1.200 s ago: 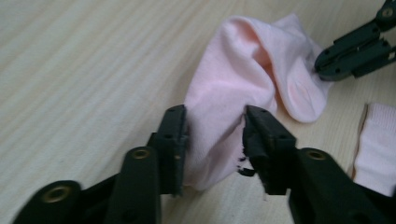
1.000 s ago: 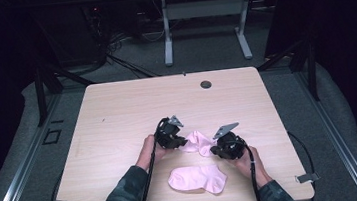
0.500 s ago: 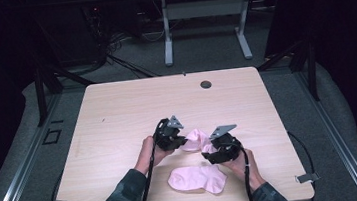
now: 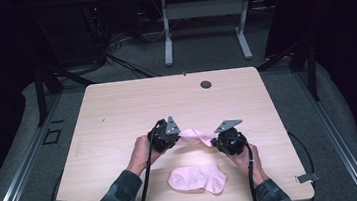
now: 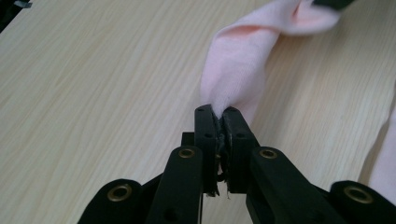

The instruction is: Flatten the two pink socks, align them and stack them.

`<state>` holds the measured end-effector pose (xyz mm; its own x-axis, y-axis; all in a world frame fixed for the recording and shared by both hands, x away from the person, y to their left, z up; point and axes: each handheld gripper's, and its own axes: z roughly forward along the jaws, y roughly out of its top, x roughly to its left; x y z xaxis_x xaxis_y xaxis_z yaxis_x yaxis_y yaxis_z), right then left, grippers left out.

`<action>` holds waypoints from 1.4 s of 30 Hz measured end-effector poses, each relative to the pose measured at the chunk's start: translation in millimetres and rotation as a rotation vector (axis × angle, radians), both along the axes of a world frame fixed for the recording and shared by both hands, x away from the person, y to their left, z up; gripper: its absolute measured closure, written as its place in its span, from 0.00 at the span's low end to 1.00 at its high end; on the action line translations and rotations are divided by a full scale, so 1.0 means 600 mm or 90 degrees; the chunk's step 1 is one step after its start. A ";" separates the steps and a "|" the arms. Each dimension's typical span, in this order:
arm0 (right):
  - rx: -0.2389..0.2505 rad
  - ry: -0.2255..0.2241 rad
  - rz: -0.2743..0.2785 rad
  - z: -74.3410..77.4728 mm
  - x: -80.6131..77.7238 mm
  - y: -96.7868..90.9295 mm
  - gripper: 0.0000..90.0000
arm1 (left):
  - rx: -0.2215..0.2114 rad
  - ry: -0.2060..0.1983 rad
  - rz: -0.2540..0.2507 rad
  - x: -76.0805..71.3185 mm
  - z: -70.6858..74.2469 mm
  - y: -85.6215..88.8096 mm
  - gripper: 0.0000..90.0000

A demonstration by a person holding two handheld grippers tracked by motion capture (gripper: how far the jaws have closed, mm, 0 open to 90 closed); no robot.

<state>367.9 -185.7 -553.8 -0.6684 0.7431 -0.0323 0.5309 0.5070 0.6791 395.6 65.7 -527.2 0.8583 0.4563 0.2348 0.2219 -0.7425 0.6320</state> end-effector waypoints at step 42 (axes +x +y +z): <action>-0.058 0.049 0.037 -0.016 -0.024 -0.043 0.55 | 0.011 0.094 0.144 0.002 -0.059 -0.031 0.38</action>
<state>353.3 -211.5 -563.6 -0.7134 0.6993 -0.0446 0.5473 0.5958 0.5878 396.8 47.3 -562.4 0.7601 0.6377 0.1247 0.4721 -0.6739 0.5684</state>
